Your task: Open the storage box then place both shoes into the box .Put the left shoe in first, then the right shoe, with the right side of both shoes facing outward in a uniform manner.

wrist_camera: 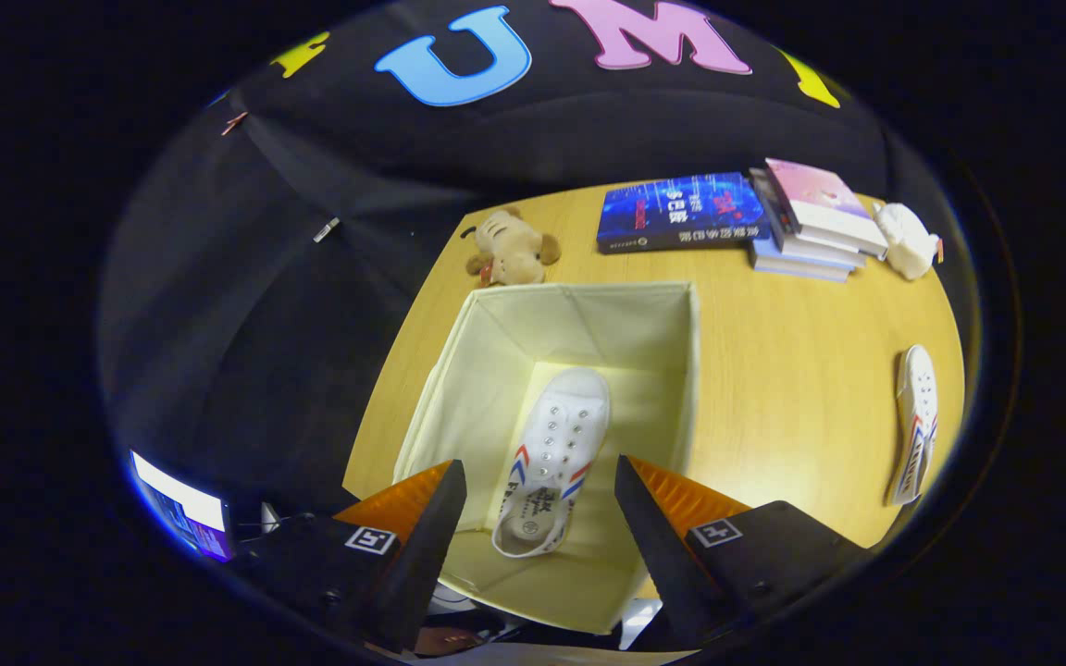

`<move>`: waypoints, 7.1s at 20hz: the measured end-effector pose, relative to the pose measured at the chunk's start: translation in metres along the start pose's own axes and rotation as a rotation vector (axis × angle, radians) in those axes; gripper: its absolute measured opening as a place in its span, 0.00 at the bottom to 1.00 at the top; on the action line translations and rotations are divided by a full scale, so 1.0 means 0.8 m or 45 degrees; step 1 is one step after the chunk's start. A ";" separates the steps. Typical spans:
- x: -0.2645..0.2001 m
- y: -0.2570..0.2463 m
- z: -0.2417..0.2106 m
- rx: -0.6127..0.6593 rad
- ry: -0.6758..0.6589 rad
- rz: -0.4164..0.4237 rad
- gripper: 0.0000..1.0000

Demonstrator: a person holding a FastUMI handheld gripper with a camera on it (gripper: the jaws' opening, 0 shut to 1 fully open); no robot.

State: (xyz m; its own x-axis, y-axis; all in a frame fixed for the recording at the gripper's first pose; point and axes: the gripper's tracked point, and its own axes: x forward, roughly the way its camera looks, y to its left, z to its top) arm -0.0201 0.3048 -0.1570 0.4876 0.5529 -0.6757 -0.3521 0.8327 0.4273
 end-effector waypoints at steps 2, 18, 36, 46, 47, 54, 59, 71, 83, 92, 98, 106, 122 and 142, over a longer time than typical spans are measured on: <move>-0.033 -0.037 0.011 -0.040 -0.058 -0.041 0.99; -0.161 -0.464 -0.027 -0.088 -0.042 -0.594 0.99; -0.066 -0.576 -0.103 0.044 0.243 -0.505 0.60; -0.064 -0.574 -0.104 0.138 0.255 -0.478 0.33; -0.066 -0.576 -0.104 0.134 0.249 -0.491 0.27; -0.075 -0.571 -0.098 0.269 0.212 -0.524 0.05; -0.092 -0.513 -0.081 0.313 0.159 -0.487 0.05; -0.133 -0.265 0.028 0.314 -0.049 -0.254 0.05; -0.089 -0.054 0.022 0.310 0.028 -0.055 0.05; -0.003 -0.019 -0.016 0.268 0.185 -0.163 0.05; 0.028 -0.037 -0.040 0.188 0.270 -0.301 0.05; 0.033 -0.006 -0.009 0.141 0.186 -0.189 0.66; -0.149 -0.152 0.110 -0.069 -0.382 -0.325 0.99; -0.350 -0.252 0.222 -0.364 -1.095 -0.182 0.99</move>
State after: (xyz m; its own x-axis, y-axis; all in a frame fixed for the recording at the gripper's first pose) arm 0.0561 -0.0124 0.0528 0.9281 0.3719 0.0180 -0.3709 0.9192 0.1321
